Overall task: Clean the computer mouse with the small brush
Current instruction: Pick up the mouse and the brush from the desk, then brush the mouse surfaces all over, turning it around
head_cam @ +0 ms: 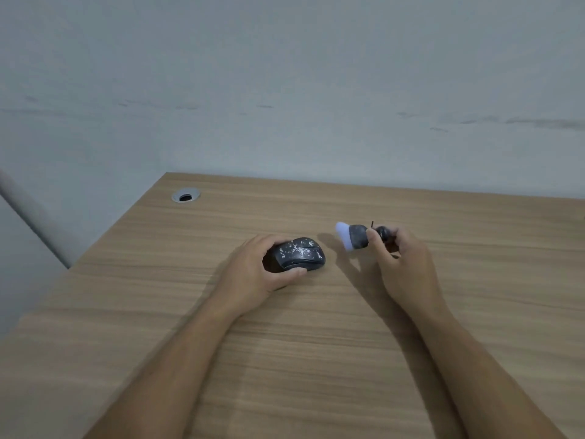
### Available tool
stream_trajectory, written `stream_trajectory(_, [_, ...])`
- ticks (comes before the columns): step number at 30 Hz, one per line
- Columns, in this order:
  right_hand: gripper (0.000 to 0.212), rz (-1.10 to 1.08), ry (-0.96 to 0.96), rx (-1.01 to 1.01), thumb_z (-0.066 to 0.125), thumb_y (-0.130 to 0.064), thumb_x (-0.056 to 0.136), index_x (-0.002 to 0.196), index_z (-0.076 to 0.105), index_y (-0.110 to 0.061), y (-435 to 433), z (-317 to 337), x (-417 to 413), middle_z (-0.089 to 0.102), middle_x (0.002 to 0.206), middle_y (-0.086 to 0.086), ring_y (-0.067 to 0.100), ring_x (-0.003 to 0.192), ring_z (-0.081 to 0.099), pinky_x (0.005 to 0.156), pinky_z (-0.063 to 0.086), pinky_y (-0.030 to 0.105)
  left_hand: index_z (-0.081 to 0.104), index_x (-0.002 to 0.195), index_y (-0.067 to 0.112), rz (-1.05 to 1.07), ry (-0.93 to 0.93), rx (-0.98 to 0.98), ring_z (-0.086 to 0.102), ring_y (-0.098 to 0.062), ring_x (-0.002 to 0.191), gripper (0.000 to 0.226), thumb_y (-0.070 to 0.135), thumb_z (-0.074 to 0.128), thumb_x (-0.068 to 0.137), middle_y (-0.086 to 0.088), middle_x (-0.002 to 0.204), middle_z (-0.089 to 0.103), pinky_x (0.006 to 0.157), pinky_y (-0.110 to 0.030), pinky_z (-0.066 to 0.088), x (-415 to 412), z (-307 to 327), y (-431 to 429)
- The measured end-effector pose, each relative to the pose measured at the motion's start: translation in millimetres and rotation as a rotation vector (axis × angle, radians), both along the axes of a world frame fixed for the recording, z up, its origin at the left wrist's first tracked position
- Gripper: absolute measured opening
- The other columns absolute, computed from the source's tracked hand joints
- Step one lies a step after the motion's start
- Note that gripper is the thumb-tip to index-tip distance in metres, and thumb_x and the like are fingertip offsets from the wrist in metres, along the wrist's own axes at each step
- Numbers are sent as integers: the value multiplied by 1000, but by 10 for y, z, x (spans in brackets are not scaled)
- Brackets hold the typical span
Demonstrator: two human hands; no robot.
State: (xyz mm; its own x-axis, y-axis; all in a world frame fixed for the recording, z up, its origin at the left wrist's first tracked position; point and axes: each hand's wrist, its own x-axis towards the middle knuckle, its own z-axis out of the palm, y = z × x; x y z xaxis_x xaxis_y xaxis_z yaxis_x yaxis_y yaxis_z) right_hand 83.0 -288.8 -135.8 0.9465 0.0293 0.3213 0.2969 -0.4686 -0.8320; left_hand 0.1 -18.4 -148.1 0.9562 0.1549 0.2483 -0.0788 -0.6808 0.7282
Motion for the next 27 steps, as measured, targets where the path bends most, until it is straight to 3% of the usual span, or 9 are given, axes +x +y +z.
stream_trajectory(2, [11,14,2,14,71,-41,103,104,74,-30,54,1,-32,77,93,-14,5,86,71,73,49,17,75,133,36,-6,-4,-22,68,-5,123,58,51,95,81,21,125,76,111,-38,54,-6,-5,12])
stream_trajectory(6, [12,44,-40,21,69,-40,104,104,74,-29,159,28,-135,76,88,-10,8,82,67,66,44,9,74,134,43,-23,8,-46,70,-6,123,63,64,92,77,21,124,79,110,-40,56,10,-27,42])
stream_trajectory(12, [16,69,-87,48,67,-37,106,103,71,-23,217,117,-267,70,76,9,20,75,59,59,41,16,76,127,49,-12,24,-74,65,2,120,53,57,95,79,19,121,79,98,-18,49,-12,0,4])
stream_trajectory(17, [14,16,-99,27,67,-34,106,100,69,-20,182,126,-272,59,66,-5,8,60,51,56,39,14,80,128,40,1,25,-117,70,6,113,51,46,98,81,19,116,82,89,-2,47,-24,32,-6])
stream_trajectory(19, [14,5,-108,27,68,-31,106,98,69,-19,170,142,-286,56,64,-9,3,57,50,55,39,13,80,128,39,6,25,-150,71,10,112,50,43,98,82,22,115,83,89,-2,48,-36,51,0])
stream_trajectory(27, [14,146,-183,-5,69,-31,105,96,68,-21,284,166,-452,58,64,-4,14,58,49,55,36,19,81,126,36,13,-7,-234,76,13,100,43,30,97,86,25,110,85,81,1,47,-93,122,-31])
